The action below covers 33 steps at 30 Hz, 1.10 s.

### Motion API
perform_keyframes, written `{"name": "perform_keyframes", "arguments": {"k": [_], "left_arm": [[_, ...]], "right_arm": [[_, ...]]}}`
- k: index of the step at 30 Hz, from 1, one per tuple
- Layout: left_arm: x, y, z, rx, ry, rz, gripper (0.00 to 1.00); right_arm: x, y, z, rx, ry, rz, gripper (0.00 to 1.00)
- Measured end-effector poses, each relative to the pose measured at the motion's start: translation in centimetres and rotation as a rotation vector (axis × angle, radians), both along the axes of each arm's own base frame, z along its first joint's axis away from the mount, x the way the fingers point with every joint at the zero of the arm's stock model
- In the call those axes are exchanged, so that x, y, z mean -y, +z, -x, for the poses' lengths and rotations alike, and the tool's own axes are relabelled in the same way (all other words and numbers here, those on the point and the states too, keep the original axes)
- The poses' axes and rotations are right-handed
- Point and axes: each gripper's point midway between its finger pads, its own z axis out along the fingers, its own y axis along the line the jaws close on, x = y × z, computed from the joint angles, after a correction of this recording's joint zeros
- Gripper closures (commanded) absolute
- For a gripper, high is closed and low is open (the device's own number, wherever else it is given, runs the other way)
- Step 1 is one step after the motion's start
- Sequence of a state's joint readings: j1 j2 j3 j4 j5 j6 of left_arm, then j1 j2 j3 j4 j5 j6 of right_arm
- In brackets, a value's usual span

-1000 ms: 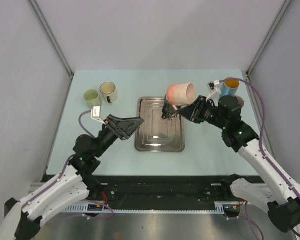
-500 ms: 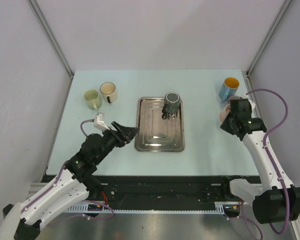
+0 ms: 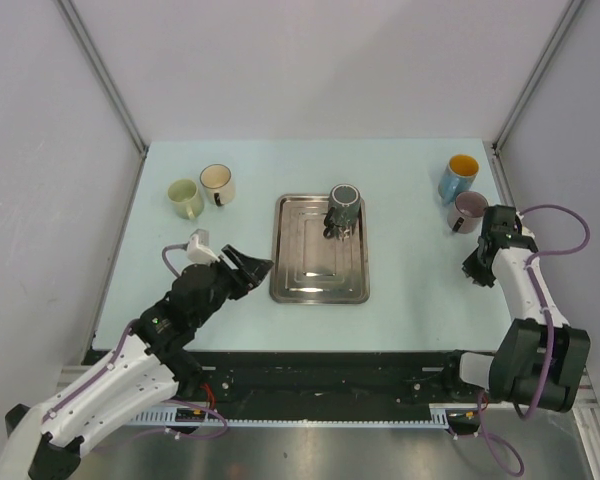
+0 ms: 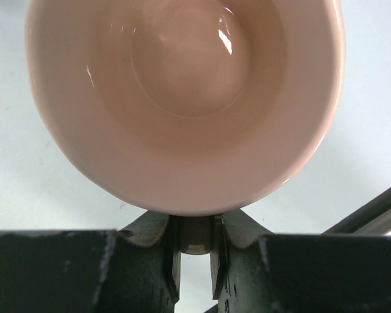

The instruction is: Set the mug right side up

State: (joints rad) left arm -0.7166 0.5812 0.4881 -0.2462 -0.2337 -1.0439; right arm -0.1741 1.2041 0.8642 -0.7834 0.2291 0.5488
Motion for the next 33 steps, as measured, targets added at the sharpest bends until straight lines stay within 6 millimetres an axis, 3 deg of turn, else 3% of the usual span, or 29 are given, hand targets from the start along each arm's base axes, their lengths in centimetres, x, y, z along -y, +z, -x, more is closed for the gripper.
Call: {"name": "perform_keyframes", "arguments": {"k": [15, 26, 33], "left_arm": [[0.0, -1.6, 0.0, -0.039, 0.002, -0.027, 0.34], [-0.1, -3.2, 0.2, -0.069, 0.005, -0.044, 0.34], [0.0, -4.3, 0.1, -0.099, 0.003, -0.070, 0.34]], "right_arm": [[1.0, -4.4, -3.0, -0.044, -0.033, -0.046, 1.00], [1.8, -4.4, -5.7, -0.024, -0.046, -0.038, 1.00], [1.1, -4.4, -6.7, -0.021, -0.022, -0.034, 0.97]]}}
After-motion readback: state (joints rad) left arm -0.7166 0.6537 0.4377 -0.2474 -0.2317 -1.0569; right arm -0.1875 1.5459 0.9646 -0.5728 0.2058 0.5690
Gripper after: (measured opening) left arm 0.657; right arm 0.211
